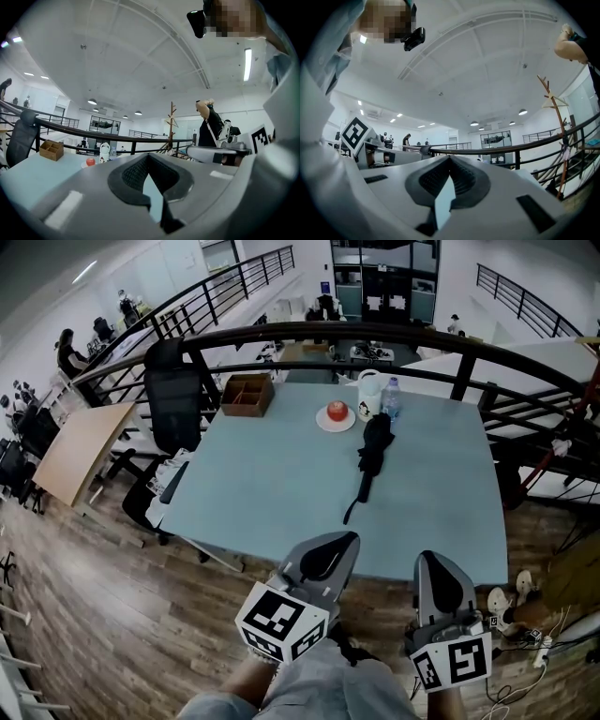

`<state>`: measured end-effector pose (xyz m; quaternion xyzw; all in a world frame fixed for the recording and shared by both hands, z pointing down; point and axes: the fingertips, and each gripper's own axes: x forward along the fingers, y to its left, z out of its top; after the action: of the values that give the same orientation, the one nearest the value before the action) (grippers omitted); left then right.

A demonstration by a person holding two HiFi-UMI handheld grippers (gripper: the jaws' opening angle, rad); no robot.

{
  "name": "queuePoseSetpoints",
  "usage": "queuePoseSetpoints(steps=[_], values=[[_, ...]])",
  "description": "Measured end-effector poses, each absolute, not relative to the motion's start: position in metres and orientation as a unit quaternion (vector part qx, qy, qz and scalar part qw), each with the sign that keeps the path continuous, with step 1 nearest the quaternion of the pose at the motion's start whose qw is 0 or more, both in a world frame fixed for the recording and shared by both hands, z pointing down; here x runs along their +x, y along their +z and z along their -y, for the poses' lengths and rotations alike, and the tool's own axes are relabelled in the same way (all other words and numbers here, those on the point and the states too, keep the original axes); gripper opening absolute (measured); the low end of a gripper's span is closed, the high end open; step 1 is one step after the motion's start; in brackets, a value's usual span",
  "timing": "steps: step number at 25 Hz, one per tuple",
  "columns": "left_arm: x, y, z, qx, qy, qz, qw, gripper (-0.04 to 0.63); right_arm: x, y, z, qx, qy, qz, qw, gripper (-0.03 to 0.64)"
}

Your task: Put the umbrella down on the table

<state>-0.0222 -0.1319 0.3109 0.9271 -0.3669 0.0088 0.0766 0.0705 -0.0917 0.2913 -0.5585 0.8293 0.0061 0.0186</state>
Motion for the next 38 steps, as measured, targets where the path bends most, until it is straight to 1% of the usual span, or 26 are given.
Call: queuePoseSetpoints(steps=[15, 38], values=[[-0.0156, 0.3085, 0.1337, 0.928, 0.017, 0.368, 0.060, 0.005, 0.0723, 0.2912, 0.0962, -0.559, 0.013, -0.829, 0.013, -0.002], [-0.0225, 0.3068, 0.1338, 0.927, 0.020, 0.370, 0.055, 0.005, 0.0638, 0.2926, 0.1005, -0.556, 0.009, -0.831, 0.012, -0.002]])
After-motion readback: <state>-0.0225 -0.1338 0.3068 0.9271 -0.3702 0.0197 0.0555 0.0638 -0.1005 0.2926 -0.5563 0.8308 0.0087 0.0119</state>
